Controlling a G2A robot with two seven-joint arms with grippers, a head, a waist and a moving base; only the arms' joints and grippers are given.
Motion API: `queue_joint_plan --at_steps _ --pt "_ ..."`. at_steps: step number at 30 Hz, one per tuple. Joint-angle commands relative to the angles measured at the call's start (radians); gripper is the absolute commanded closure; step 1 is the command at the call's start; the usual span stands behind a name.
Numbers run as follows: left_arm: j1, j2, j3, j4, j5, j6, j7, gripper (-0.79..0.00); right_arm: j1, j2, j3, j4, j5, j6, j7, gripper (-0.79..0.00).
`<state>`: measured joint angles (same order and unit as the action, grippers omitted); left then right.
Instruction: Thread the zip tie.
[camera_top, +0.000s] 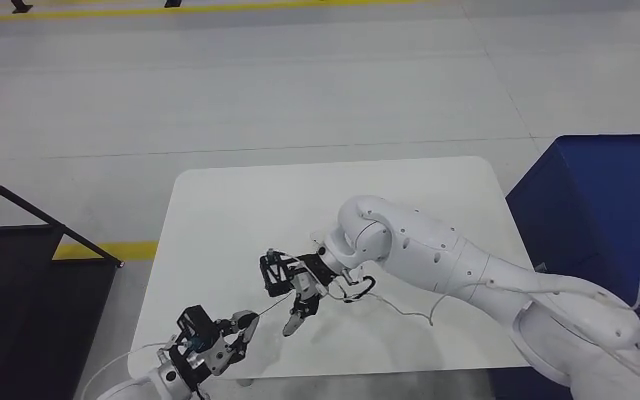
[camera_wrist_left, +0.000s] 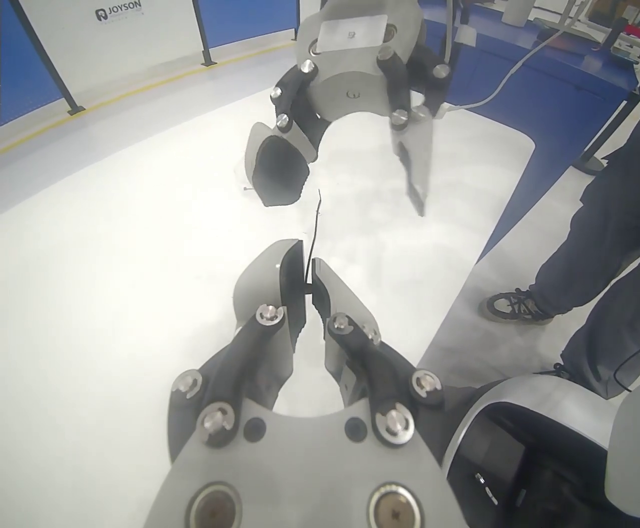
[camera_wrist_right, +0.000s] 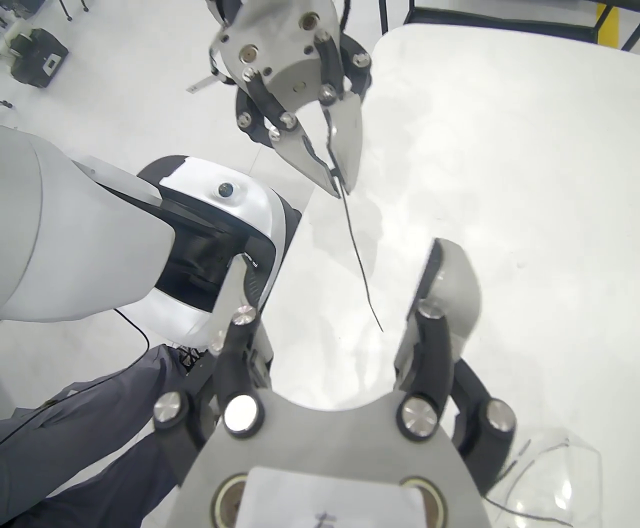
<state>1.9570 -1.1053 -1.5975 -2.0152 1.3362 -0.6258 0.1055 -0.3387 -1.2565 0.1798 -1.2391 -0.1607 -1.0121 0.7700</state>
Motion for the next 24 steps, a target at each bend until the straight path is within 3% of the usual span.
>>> queue_joint_plan --at_steps 1,5,8,22,23,24 --pt "0.017 -0.002 -0.01 -0.014 0.081 0.082 0.151 0.0 -0.015 0.022 0.016 0.012 0.156 0.0 -0.014 -0.785" --pt "0.061 -0.009 0.001 0.016 0.265 0.299 0.513 0.0 -0.041 0.088 0.043 -0.029 0.514 0.0 0.038 -0.785" --pt "0.064 -0.015 0.026 0.067 0.359 0.455 0.686 0.0 -0.066 0.142 0.044 -0.076 0.683 0.0 0.038 -0.785" --pt "0.064 -0.015 0.026 0.067 0.359 0.455 0.686 0.0 -0.066 0.142 0.044 -0.076 0.683 0.0 0.038 -0.785" --pt "0.058 -0.015 0.021 0.062 0.363 0.474 0.684 0.0 -0.075 0.142 0.041 -0.083 0.682 0.02 0.035 -0.785" --pt "0.052 -0.016 0.006 0.054 0.417 0.555 0.695 0.0 -0.089 0.141 0.037 -0.096 0.709 0.068 0.031 -0.785"
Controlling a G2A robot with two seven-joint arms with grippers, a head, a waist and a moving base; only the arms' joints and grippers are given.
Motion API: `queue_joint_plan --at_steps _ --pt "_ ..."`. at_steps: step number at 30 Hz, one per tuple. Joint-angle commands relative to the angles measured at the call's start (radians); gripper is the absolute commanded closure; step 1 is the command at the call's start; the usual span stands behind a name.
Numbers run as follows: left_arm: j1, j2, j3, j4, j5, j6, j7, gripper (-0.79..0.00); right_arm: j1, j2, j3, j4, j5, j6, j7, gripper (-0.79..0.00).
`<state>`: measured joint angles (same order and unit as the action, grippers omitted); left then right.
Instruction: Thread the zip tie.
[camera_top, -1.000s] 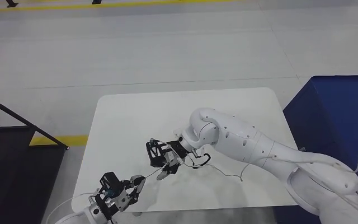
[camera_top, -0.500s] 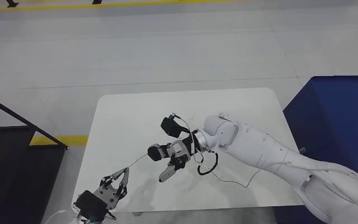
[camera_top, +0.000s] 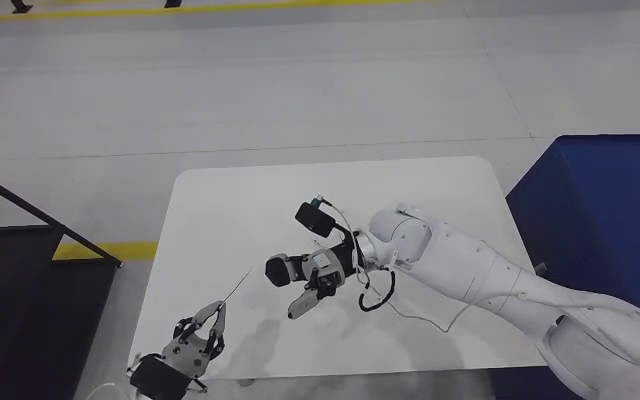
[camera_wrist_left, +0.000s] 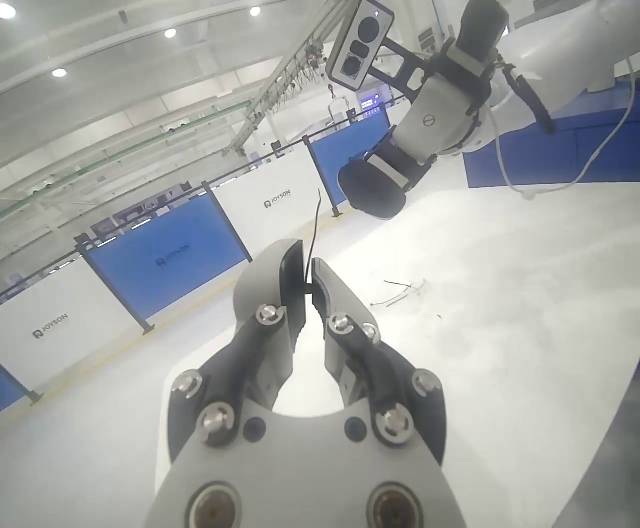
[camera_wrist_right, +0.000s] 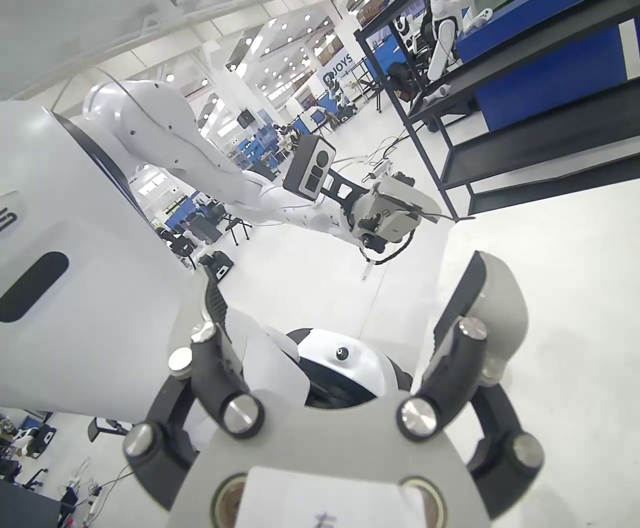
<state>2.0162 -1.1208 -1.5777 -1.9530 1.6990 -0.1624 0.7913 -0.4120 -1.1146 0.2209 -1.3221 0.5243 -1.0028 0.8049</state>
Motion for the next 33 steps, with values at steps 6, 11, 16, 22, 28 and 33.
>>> queue_joint_plan --at_steps 6,11,16,22,28,33 --pt "0.033 -0.021 0.01 0.017 0.277 0.623 0.219 0.0 -0.092 0.023 0.072 -0.007 0.744 0.316 0.329 -0.785" --pt "0.016 -0.033 0.051 0.069 0.409 0.813 0.216 0.0 -0.173 0.04 0.17 0.074 1.001 0.633 0.641 -0.785" --pt "0.008 -0.036 0.067 0.078 0.455 0.854 0.193 0.0 -0.171 0.034 0.171 0.096 0.965 0.681 0.662 -0.785" --pt "-0.001 -0.035 0.06 0.08 0.563 0.876 0.187 0.0 -0.176 0.029 0.158 0.087 0.819 0.753 0.548 -0.785" --pt "0.026 -0.039 0.095 0.044 0.802 0.947 0.142 0.0 -0.168 0.002 0.127 0.049 0.587 0.838 0.389 -0.785" --pt "0.027 -0.045 0.129 0.051 0.925 0.947 0.061 0.0 -0.167 -0.027 0.112 0.036 0.495 0.862 0.428 -0.545"
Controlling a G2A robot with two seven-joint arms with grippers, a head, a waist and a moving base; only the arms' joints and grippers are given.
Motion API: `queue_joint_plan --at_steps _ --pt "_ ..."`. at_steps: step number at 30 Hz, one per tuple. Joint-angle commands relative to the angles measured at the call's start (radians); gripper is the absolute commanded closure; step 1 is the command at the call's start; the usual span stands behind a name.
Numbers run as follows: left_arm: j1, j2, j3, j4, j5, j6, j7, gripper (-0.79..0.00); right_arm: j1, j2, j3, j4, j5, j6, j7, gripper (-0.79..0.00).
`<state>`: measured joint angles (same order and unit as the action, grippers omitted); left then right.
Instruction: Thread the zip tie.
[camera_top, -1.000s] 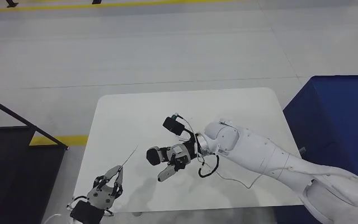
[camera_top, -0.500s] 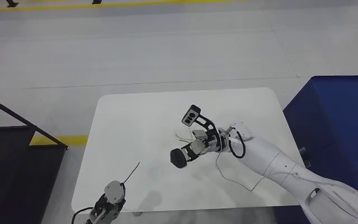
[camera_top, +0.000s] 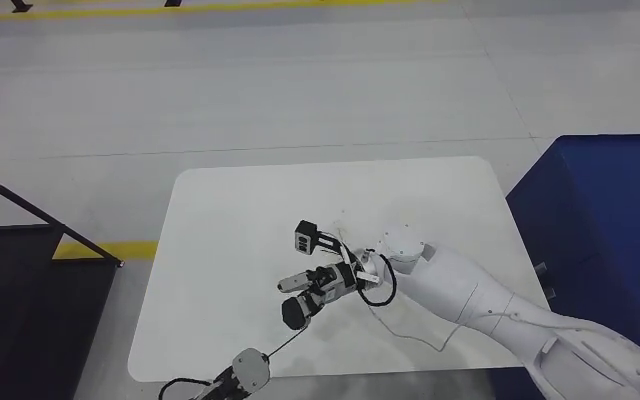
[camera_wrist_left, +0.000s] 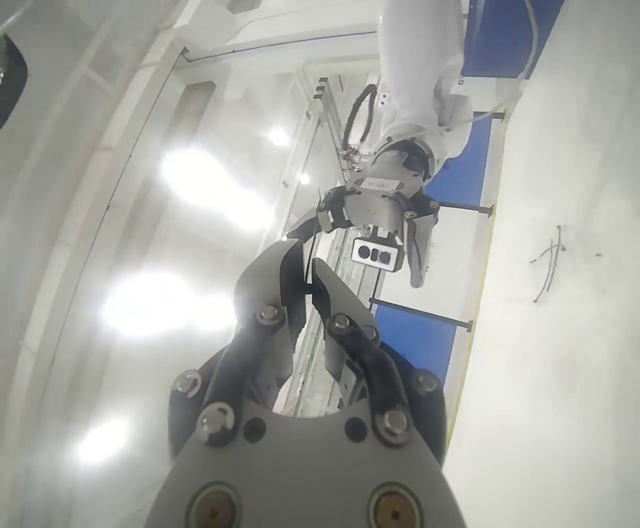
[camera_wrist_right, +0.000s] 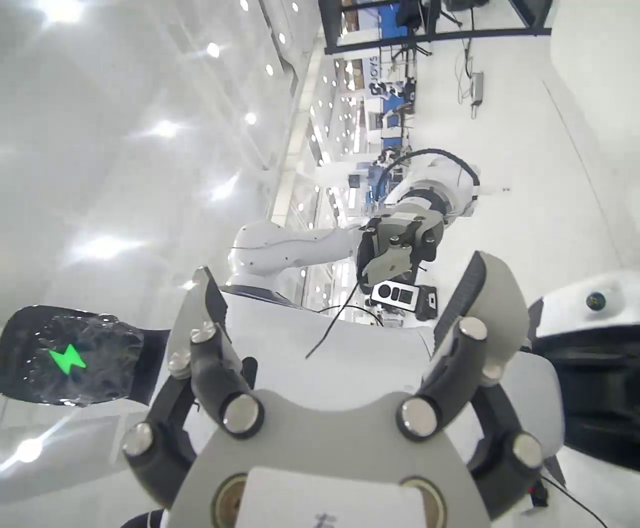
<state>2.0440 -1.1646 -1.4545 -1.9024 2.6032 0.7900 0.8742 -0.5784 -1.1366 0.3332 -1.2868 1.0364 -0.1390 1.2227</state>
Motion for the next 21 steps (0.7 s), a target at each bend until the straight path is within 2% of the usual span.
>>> queue_joint_plan --at_steps 1,3,4,7,9,15,21 --pt "-0.003 -0.001 0.007 0.001 0.036 -0.015 -0.039 0.0 -0.001 -0.009 0.0 0.0 -0.03 -0.006 0.021 -0.557" --pt "-0.007 -0.002 0.008 0.002 0.056 -0.03 -0.069 0.0 -0.007 -0.015 0.009 0.003 -0.037 -0.021 0.044 -0.508" --pt "-0.008 -0.002 0.006 0.006 0.063 -0.043 -0.086 0.0 -0.01 -0.017 0.013 0.003 -0.046 -0.026 0.058 -0.428" --pt "-0.011 -0.001 0.005 0.003 0.072 -0.086 -0.116 0.0 -0.014 -0.02 0.026 0.002 -0.09 -0.044 0.08 -0.434" --pt "-0.013 0.001 0.003 -0.001 0.07 -0.103 -0.125 0.0 -0.028 -0.022 0.036 0.0 -0.087 -0.043 0.089 -0.379" --pt "-0.013 0.004 0.002 -0.001 0.077 -0.102 -0.137 0.0 -0.052 -0.031 0.058 -0.002 -0.114 -0.031 0.095 -0.326" --pt "-0.002 0.008 -0.003 -0.006 0.075 -0.093 -0.133 0.0 -0.068 -0.039 0.085 0.003 -0.136 -0.021 0.097 -0.194"
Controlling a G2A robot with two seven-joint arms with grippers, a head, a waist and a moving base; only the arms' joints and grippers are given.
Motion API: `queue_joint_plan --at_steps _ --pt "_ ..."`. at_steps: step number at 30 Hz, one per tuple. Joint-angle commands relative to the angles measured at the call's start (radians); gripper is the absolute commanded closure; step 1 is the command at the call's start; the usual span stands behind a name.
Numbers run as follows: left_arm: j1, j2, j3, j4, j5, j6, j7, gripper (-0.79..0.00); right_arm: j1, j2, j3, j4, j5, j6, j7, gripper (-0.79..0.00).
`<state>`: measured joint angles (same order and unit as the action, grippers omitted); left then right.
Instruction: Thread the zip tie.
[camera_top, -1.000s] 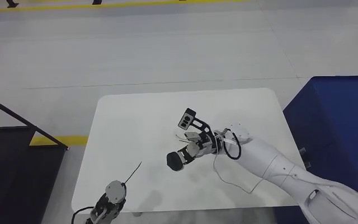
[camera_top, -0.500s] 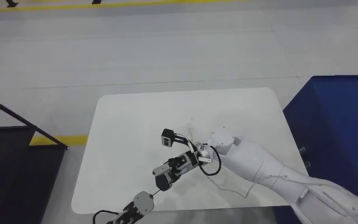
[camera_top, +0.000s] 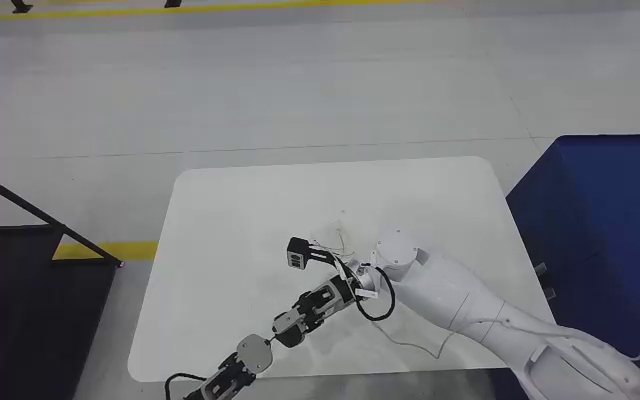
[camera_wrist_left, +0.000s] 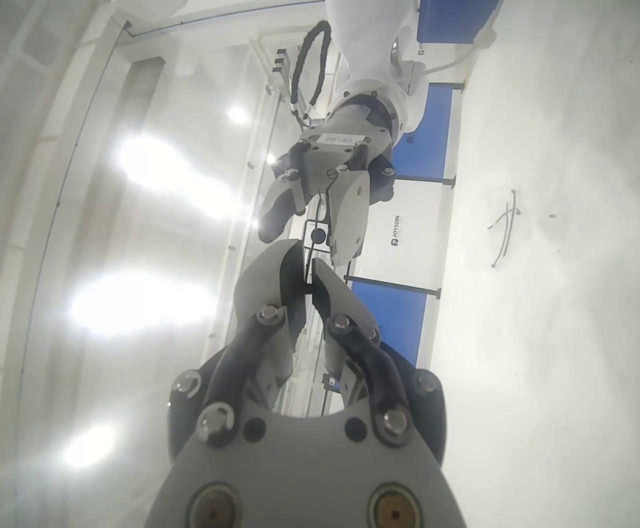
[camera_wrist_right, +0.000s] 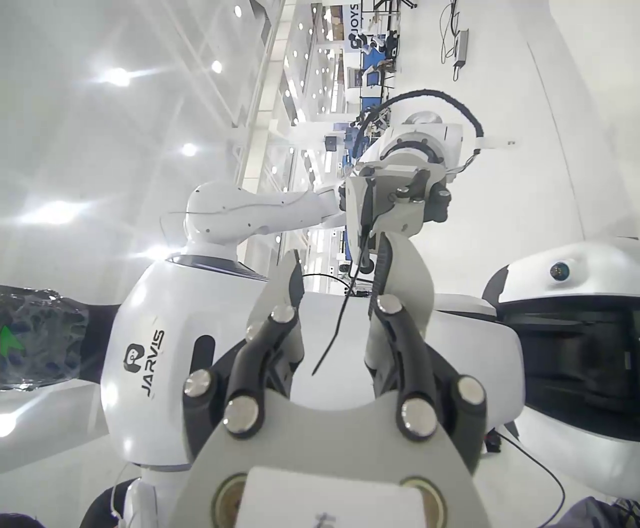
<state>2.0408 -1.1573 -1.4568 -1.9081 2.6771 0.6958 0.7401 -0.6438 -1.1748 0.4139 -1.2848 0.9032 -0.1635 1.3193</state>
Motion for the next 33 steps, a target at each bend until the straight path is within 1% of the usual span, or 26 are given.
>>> queue_joint_plan --at_steps 1,2,5,7,9,13,14,17,20,22,23,24,30,31,33 --pt "0.002 0.001 -0.002 0.0 0.001 0.002 0.001 0.0 -0.005 -0.002 0.008 0.002 -0.005 0.009 0.002 -0.179" --pt "0.003 0.002 -0.002 0.0 0.001 0.003 0.0 0.0 -0.007 -0.004 0.012 0.004 -0.007 0.012 0.003 -0.16" --pt "0.005 0.004 -0.002 -0.001 -0.002 0.001 0.001 0.0 -0.015 -0.009 0.024 0.01 -0.008 0.02 0.008 -0.151" --pt "0.006 0.005 -0.002 -0.001 -0.004 0.004 0.0 0.0 -0.018 -0.013 0.027 0.016 -0.016 0.031 0.013 -0.166" --pt "0.007 0.006 -0.002 0.0 -0.006 0.004 -0.003 0.0 -0.02 -0.018 0.031 0.02 -0.024 0.039 0.014 -0.154" --pt "0.007 0.008 0.0 0.0 -0.004 0.001 -0.008 0.0 -0.026 -0.028 0.034 0.026 -0.039 0.053 0.023 -0.157" --pt "0.008 0.008 0.001 -0.002 -0.002 0.001 -0.009 0.0 -0.027 -0.03 0.033 0.027 -0.046 0.059 0.027 -0.169" --pt "0.013 0.009 0.004 -0.006 0.01 0.004 -0.012 0.0 -0.031 -0.037 0.037 0.029 -0.056 0.065 0.03 -0.163" --pt "0.016 0.01 0.008 -0.009 0.019 0.006 -0.019 0.0 -0.034 -0.043 0.043 0.032 -0.064 0.067 0.037 -0.12" --pt "0.017 0.011 0.008 -0.01 0.024 0.004 -0.024 0.0 -0.038 -0.047 0.048 0.035 -0.068 0.069 0.041 -0.071" --pt "0.017 0.011 0.009 -0.011 0.025 0.004 -0.027 0.0 -0.04 -0.048 0.05 0.035 -0.069 0.07 0.044 -0.022" --pt "0.017 0.012 0.01 -0.011 0.026 0.004 -0.029 0.0 -0.042 -0.05 0.051 0.036 -0.073 0.072 0.047 0.0" --pt "0.016 0.013 0.014 -0.012 0.029 0.006 -0.044 0.0 -0.047 -0.06 0.062 0.046 -0.092 0.084 0.055 -0.012" --pt "0.016 0.014 0.015 -0.011 0.031 0.006 -0.046 0.0 -0.047 -0.062 0.064 0.048 -0.095 0.086 0.058 0.0" --pt "0.015 0.014 0.016 -0.011 0.032 0.006 -0.049 0.0 -0.048 -0.065 0.069 0.051 -0.1 0.089 0.061 0.0"
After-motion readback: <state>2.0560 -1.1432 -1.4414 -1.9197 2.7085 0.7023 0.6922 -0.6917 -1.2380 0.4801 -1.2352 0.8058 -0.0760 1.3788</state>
